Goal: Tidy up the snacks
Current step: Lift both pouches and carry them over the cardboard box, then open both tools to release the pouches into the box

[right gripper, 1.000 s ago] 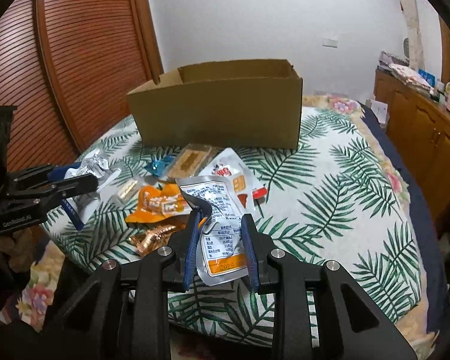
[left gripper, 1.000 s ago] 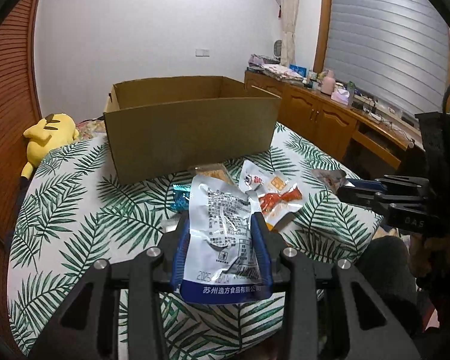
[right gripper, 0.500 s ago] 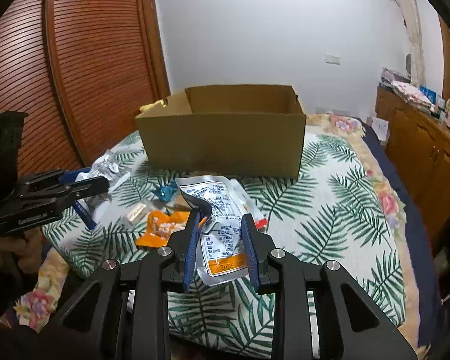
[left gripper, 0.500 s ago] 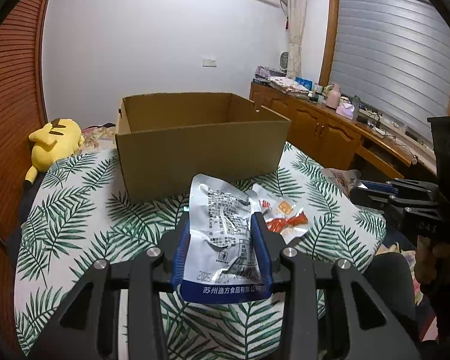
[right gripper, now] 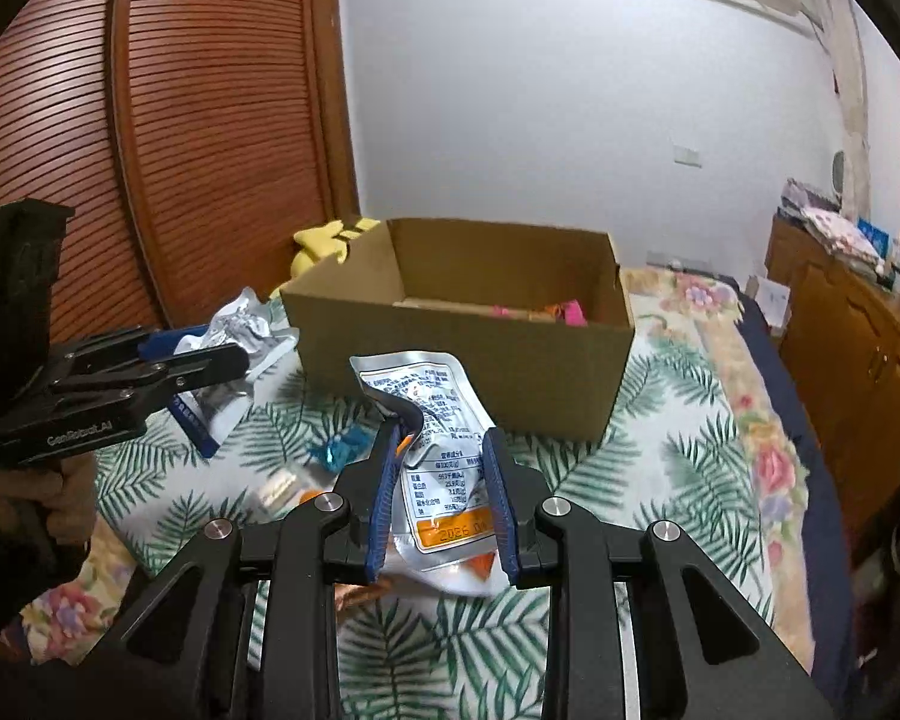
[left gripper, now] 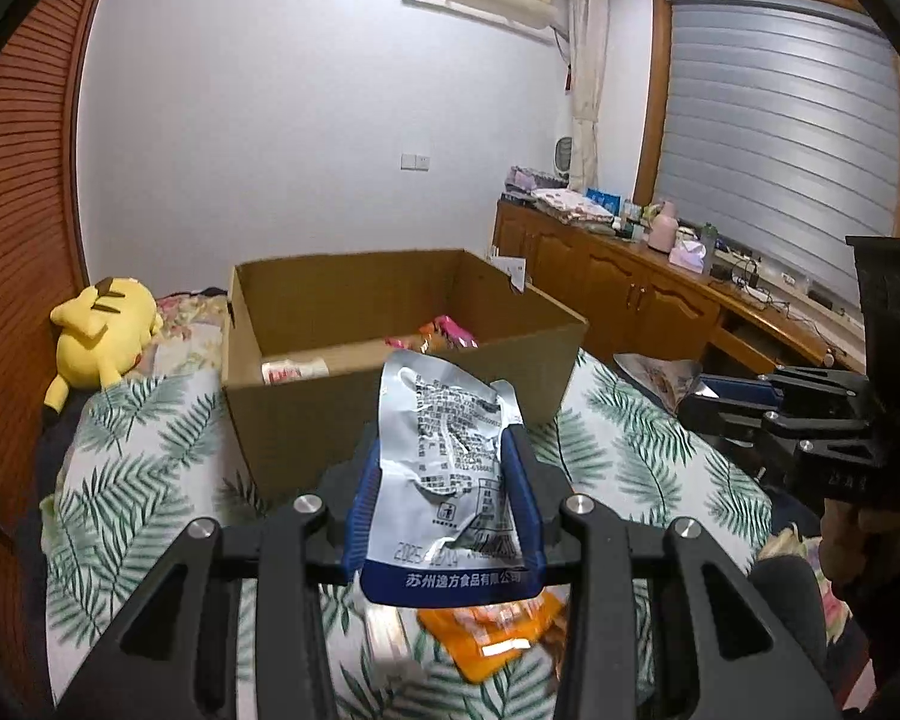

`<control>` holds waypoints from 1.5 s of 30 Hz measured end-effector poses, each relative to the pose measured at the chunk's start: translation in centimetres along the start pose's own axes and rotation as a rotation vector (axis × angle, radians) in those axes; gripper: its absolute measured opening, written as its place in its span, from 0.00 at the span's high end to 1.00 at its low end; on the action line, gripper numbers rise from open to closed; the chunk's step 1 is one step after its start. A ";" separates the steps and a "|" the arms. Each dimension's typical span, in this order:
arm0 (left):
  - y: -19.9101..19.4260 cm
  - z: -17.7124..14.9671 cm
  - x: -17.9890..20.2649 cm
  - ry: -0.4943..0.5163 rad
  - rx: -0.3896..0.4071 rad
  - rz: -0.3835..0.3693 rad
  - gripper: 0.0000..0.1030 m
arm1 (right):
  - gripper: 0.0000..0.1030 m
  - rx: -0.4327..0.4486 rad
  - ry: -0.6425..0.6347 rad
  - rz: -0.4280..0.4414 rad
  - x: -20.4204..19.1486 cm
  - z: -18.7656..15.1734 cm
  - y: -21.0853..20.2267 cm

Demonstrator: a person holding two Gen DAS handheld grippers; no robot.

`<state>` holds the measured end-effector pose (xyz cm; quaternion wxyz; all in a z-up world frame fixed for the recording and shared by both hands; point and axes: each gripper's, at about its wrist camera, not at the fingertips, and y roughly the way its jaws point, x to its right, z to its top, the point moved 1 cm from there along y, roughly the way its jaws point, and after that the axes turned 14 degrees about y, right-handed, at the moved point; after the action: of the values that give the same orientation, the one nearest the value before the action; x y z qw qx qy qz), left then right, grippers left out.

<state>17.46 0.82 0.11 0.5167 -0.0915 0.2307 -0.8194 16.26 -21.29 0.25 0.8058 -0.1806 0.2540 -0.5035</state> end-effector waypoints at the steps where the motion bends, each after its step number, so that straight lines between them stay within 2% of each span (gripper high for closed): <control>1: 0.3 0.4 -0.3 0.000 0.006 0.003 0.64 | 0.74 0.003 -0.004 0.001 0.0 0.3 0.2; 15: 5.0 4.9 -5.7 -0.013 0.063 0.044 0.64 | 0.74 0.025 -0.068 0.016 -0.3 6.1 4.7; 28: 10.3 6.4 -9.0 -0.022 0.036 0.064 0.64 | 0.74 0.002 -0.091 0.014 -0.1 9.6 10.8; 37: 13.1 6.1 -9.0 -0.014 -0.013 0.041 0.76 | 0.74 -0.044 -0.096 -0.023 0.3 9.5 14.8; 45: 13.3 5.4 -9.3 -0.022 -0.033 0.032 0.73 | 0.73 -0.080 -0.084 -0.030 0.3 9.5 16.9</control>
<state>34.43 2.72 -0.61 0.5308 -0.1056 0.2400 -0.8059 34.14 -13.95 -1.46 0.8002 -0.2376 0.2372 -0.4970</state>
